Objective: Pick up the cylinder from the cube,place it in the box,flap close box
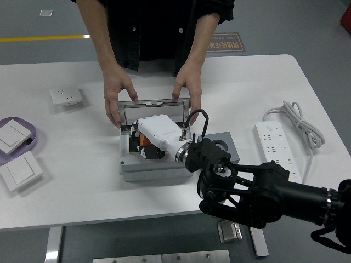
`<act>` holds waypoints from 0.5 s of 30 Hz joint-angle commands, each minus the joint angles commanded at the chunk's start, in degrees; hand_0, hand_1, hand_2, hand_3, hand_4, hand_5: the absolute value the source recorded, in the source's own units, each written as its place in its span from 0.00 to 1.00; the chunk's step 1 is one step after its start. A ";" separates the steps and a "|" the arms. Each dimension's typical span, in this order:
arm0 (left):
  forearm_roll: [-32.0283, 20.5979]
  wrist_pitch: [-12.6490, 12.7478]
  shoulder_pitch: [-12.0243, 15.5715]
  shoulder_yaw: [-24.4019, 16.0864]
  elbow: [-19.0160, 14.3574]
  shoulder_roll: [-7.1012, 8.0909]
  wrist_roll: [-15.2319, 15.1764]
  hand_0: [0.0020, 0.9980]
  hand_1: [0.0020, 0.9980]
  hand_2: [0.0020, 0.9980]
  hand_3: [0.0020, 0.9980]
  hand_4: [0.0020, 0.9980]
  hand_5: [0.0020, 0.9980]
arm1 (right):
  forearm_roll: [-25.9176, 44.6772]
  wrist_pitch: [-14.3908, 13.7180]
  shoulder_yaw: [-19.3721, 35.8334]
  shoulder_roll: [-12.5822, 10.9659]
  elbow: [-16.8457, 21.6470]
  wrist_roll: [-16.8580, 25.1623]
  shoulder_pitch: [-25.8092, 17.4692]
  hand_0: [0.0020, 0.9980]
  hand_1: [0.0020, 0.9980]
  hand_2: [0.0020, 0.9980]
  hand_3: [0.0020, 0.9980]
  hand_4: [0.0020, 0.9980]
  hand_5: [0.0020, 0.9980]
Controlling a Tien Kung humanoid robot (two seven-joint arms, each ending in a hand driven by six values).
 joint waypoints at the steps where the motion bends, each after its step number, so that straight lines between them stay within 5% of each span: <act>1: 0.00 0.00 0.00 0.01 -0.01 -0.01 0.00 0.64 0.62 0.54 0.63 0.71 0.34 | 0.07 -0.05 0.03 -0.01 -0.07 0.13 -0.03 0.76 0.67 0.67 0.66 0.63 0.32; 5: -0.04 0.02 0.02 0.05 0.00 -0.04 -0.01 0.64 0.62 0.54 0.63 0.71 0.34 | 0.16 -0.19 0.23 -0.06 -0.35 0.64 -0.12 0.76 0.67 0.67 0.66 0.63 0.32; 6: -0.07 0.02 0.01 0.07 0.00 -0.03 -0.02 0.64 0.62 0.54 0.63 0.71 0.34 | 0.18 -0.21 0.29 -0.08 -0.38 0.75 -0.13 0.77 0.68 0.68 0.68 0.75 0.37; 11: -0.38 0.15 -0.04 0.41 -0.02 -0.04 -0.15 0.64 0.62 0.54 0.63 0.71 0.34 | 0.51 -0.47 0.69 -0.22 -0.45 1.31 -0.30 0.77 0.68 0.68 0.68 0.75 0.37; 12: -0.46 0.18 -0.05 0.50 -0.05 -0.04 -0.19 0.64 0.62 0.54 0.63 0.71 0.34 | 0.91 -0.70 0.85 -0.28 -0.40 1.54 -0.40 0.78 0.68 0.68 0.73 0.86 0.43; 15: -0.73 0.26 -0.07 0.84 -0.16 -0.06 -0.28 0.64 0.62 0.54 0.63 0.71 0.34 | 4.52 -2.47 1.91 -0.97 0.41 3.46 -1.15 0.78 0.68 0.68 0.73 0.86 0.43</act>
